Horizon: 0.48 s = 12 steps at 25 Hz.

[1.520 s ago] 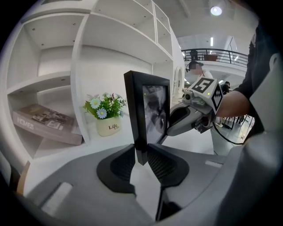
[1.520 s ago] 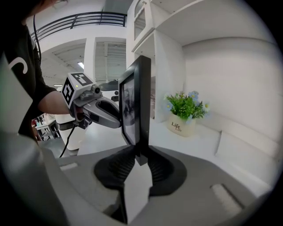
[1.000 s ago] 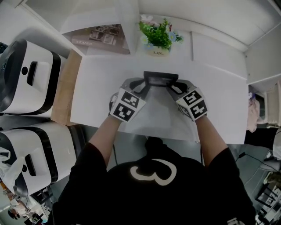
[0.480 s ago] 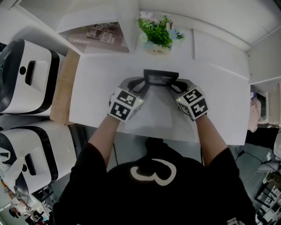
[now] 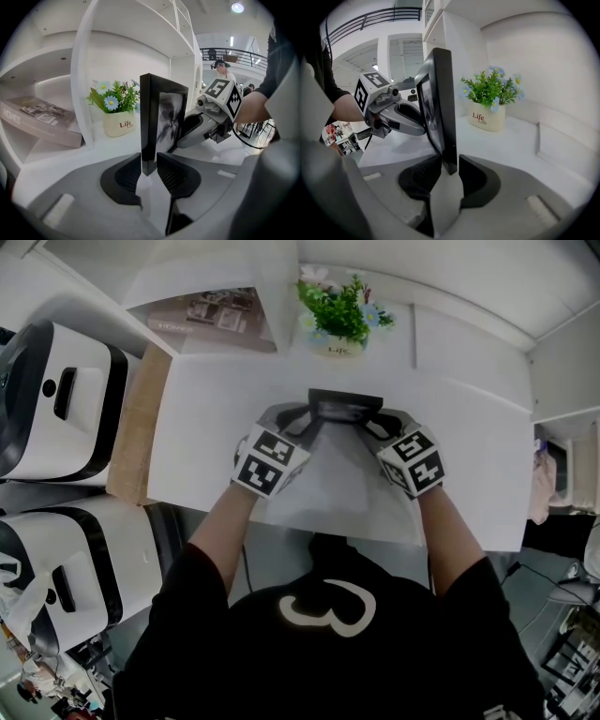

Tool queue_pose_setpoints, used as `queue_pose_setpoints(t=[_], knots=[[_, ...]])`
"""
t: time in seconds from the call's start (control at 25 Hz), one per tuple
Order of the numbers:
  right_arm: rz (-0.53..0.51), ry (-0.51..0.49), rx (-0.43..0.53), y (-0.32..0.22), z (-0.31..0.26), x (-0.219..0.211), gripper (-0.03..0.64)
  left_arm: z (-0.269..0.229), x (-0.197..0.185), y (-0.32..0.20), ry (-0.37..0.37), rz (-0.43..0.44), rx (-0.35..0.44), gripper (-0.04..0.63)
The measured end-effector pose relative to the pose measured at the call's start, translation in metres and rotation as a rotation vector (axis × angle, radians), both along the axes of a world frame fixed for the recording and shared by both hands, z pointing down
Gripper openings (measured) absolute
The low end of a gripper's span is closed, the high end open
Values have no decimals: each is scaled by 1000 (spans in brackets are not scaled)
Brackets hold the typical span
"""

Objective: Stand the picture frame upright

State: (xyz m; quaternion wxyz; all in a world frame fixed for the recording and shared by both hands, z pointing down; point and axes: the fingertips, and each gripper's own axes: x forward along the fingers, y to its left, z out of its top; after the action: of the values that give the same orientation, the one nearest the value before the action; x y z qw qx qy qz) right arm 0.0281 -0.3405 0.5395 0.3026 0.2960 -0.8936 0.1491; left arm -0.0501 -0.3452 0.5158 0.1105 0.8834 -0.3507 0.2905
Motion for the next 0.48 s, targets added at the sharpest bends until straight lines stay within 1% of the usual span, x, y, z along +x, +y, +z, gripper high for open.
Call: queue_pose_setpoints(t=[0.12, 0.28, 0.4, 0.48], knots=[[0, -2, 5, 2, -2, 0, 137, -1, 1, 1, 6, -4, -1, 134], [12, -6, 17, 3, -7, 5, 153, 2, -5, 3, 36, -34, -32, 193], [45, -36, 23, 4, -17, 14, 155, -7, -9, 10, 105, -63, -49, 210], [95, -92, 14, 7, -28, 24, 155, -13, -16, 17, 174, -103, -72, 210]])
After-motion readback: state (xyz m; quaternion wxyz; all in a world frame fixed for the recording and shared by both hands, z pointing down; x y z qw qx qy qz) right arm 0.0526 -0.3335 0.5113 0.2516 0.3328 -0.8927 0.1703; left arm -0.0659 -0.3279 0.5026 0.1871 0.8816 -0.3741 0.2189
